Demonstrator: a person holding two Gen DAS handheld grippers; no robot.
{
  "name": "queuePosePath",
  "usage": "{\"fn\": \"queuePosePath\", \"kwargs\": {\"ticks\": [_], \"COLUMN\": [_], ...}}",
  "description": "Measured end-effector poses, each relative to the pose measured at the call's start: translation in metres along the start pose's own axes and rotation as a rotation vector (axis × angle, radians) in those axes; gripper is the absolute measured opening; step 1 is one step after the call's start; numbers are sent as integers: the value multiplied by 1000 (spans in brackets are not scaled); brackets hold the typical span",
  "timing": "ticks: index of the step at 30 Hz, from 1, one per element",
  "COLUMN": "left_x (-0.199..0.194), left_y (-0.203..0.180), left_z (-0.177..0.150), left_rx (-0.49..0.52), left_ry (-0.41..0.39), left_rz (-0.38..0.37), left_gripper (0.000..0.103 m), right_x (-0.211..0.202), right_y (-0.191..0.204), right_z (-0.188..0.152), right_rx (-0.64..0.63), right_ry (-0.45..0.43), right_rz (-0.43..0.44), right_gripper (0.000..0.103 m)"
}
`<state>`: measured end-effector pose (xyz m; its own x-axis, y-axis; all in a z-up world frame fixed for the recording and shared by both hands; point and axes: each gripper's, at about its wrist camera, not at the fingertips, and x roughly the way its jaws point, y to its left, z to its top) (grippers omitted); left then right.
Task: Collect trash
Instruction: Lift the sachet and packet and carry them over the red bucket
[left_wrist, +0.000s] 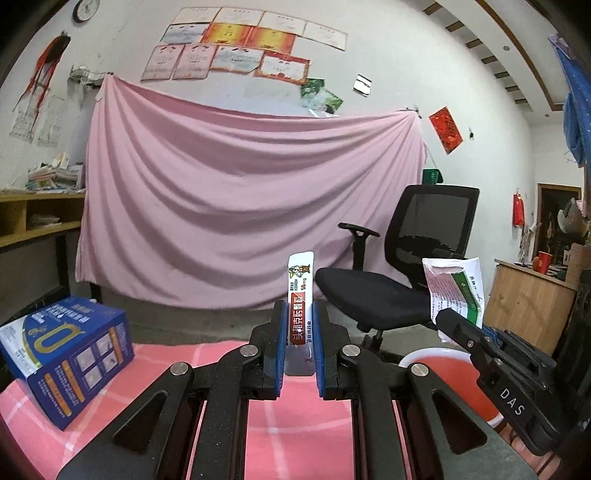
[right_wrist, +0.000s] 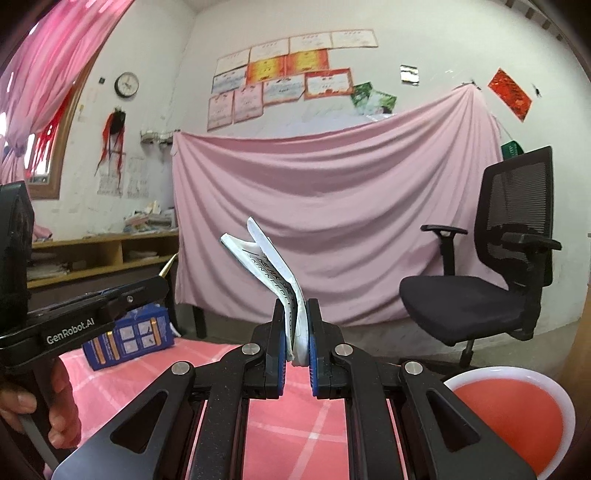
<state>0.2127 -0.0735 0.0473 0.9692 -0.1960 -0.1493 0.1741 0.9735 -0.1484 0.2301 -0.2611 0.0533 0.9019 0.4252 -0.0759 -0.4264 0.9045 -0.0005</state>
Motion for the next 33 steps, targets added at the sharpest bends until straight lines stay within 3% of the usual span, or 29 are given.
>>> {"fn": "queuePosePath", "kwargs": {"ticks": [12, 20, 33], "left_x": [23, 48, 100], "left_y": [-76, -121, -155], "left_z": [17, 22, 18], "left_rx": [115, 155, 122], "left_ry": [-43, -37, 93], "left_rz": [-107, -195, -286], "left_gripper": [11, 11, 11], "right_x": [-30, -41, -37], "right_y": [-58, -92, -138], "right_z": [10, 9, -14], "right_rx": [88, 144, 276], "right_ry": [-71, -69, 43], "right_rz": [-153, -274, -432], "right_gripper": [8, 8, 8]}}
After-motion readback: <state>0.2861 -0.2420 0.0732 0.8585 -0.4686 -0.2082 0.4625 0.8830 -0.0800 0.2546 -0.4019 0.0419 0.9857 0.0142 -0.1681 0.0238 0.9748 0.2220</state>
